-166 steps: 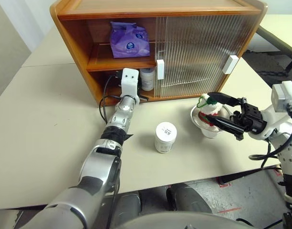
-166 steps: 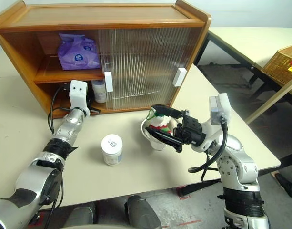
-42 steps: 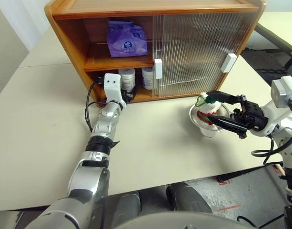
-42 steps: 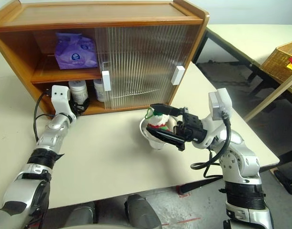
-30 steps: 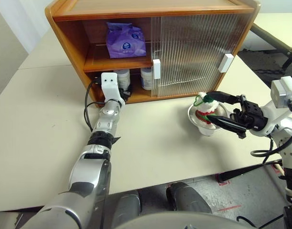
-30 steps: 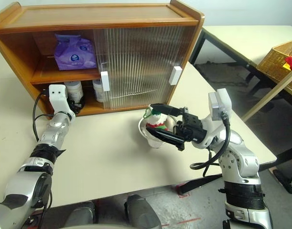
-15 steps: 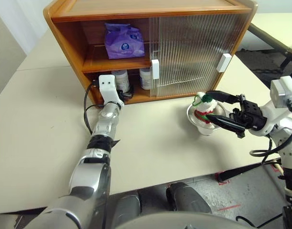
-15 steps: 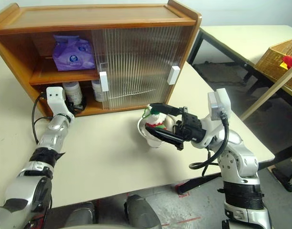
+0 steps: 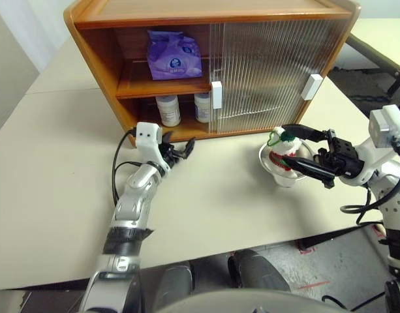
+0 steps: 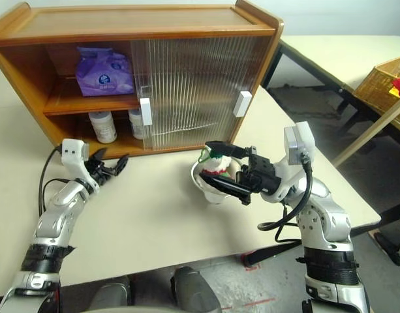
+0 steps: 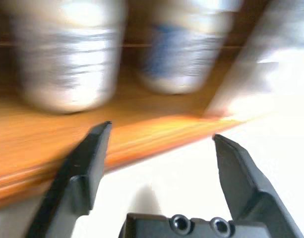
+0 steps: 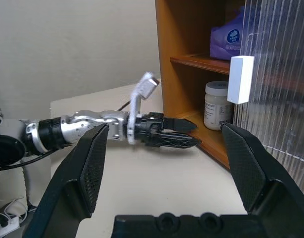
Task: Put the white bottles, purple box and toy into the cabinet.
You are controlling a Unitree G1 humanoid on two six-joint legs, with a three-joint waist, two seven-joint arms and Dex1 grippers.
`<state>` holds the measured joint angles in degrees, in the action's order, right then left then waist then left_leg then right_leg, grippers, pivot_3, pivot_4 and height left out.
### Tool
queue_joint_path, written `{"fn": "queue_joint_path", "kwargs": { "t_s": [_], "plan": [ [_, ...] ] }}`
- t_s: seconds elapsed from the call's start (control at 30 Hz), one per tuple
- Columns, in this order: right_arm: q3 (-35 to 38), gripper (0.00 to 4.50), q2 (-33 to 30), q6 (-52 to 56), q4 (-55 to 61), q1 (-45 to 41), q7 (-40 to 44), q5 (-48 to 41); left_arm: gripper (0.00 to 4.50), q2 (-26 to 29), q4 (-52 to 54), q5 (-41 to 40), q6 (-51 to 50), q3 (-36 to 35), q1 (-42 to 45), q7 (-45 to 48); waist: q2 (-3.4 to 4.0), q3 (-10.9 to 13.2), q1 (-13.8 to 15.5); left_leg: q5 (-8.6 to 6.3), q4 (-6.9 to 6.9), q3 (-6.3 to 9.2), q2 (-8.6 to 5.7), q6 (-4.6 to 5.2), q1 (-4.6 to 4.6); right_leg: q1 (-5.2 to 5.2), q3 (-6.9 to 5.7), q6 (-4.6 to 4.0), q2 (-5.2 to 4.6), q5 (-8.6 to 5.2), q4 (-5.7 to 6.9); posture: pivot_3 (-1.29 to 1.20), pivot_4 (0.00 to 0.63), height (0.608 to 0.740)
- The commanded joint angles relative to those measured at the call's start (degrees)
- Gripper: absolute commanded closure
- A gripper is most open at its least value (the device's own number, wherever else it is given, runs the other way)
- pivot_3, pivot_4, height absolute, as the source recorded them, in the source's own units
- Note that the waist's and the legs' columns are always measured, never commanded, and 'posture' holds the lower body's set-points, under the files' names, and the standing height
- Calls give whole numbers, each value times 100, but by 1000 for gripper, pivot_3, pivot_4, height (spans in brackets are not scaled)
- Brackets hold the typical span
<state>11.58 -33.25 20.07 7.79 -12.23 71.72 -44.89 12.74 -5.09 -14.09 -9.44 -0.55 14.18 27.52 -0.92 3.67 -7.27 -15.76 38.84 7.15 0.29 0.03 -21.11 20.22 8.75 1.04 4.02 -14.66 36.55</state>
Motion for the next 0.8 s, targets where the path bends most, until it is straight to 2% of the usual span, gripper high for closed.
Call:
{"fn": "queue_joint_path", "kwargs": {
  "t_s": [0.03,0.23,0.3,0.5,0.63,0.8],
  "plan": [
    [-92,0,21,-65,-54,-18,58,67,1679,10,216,37,418,326,279,475,0,0,42,-1,0,1,1,-1,1,0,0,-3,0,2,0,-178,65,740],
    [-69,0,12,-38,-27,-30,51,60,3899,-333,-400,267,1045,750,1089,764,0,0,84,-3,2,2,5,1,5,-5,1,-6,-1,13,1,-185,65,740],
    [-66,0,13,-38,-7,-29,43,57,4461,-560,-697,267,1257,829,1351,805,0,0,96,-3,3,3,5,2,4,-5,1,-3,-2,14,0,-202,63,740],
    [-32,0,18,-84,-15,8,43,66,4461,-894,-1097,426,1505,879,1683,640,1,-1,20,-5,2,-6,7,6,2,-6,3,18,-3,7,-3,-213,58,740],
    [-19,0,10,-135,-49,42,71,77,4461,-925,-1339,701,1539,854,1925,301,1,-1,-27,-5,3,-6,7,6,1,-6,2,88,-2,-15,-4,-215,57,740],
    [-28,0,20,-216,-113,67,102,99,4461,-900,-1493,1050,1450,782,2110,-303,2,-1,-58,-5,6,-5,6,10,1,-16,3,90,-2,-16,-24,-219,58,740]
  ]
}}
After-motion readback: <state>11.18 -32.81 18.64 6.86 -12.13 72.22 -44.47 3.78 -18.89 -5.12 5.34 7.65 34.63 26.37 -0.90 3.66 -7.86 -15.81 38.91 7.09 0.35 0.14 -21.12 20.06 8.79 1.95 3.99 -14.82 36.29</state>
